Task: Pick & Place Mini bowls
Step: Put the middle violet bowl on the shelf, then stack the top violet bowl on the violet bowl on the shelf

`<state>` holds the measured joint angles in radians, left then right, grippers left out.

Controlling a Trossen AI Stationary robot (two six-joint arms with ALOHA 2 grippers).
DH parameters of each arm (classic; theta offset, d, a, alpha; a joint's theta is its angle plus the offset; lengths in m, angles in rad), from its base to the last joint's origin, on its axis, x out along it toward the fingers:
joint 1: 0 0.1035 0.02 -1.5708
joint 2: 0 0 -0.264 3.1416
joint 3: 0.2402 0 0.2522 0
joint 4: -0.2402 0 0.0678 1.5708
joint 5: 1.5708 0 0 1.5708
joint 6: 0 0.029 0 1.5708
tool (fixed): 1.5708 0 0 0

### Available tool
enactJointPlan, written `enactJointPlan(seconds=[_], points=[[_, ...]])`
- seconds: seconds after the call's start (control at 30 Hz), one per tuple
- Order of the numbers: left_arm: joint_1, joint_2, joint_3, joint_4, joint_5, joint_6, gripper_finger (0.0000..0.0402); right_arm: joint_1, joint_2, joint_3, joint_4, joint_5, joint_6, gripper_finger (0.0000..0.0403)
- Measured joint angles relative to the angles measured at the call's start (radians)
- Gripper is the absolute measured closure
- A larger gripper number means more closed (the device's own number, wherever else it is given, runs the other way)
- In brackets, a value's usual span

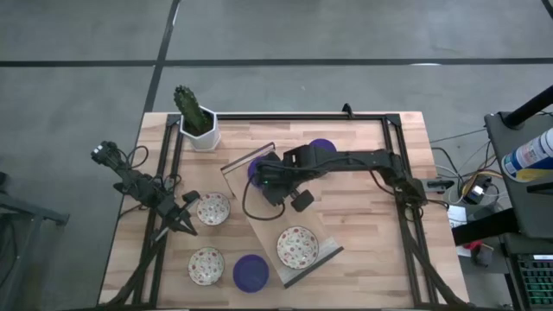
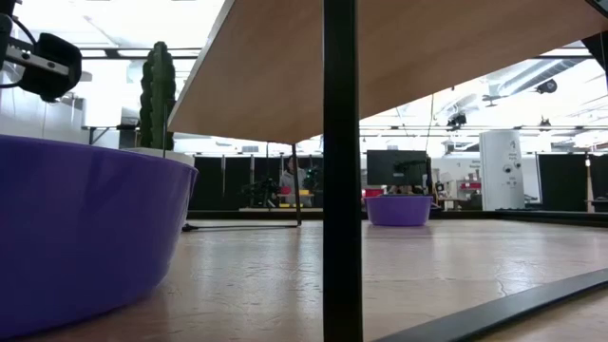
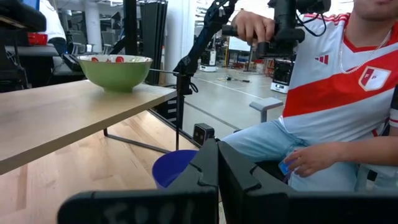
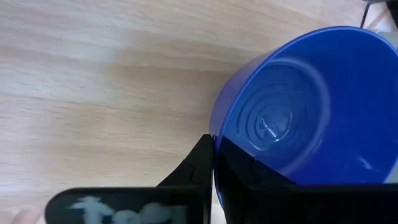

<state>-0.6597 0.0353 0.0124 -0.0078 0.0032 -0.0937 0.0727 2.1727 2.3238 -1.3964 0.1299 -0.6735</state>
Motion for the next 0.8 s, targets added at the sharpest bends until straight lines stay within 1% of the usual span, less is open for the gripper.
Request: enactJointPlan(seconds=[0.2, 0.57, 0.8], points=[[0.000, 0.000, 0.000, 0.000, 0.000, 0.000, 0.0402, -0.003, 0.014, -0.003, 0.001, 0.000, -0.007, 0.0389], [0.000, 0.000, 0.000, 0.000, 0.000, 0.000, 0.0402, -0.001, 0.022, -0.005, 0.013, 0.000, 0.004, 0.0337], [0.000, 0.000, 0.000, 0.000, 0.000, 0.000, 0.0402, 0.022, 0.002, 0.032, -0.010, 0.001, 0.026, 0.0310]])
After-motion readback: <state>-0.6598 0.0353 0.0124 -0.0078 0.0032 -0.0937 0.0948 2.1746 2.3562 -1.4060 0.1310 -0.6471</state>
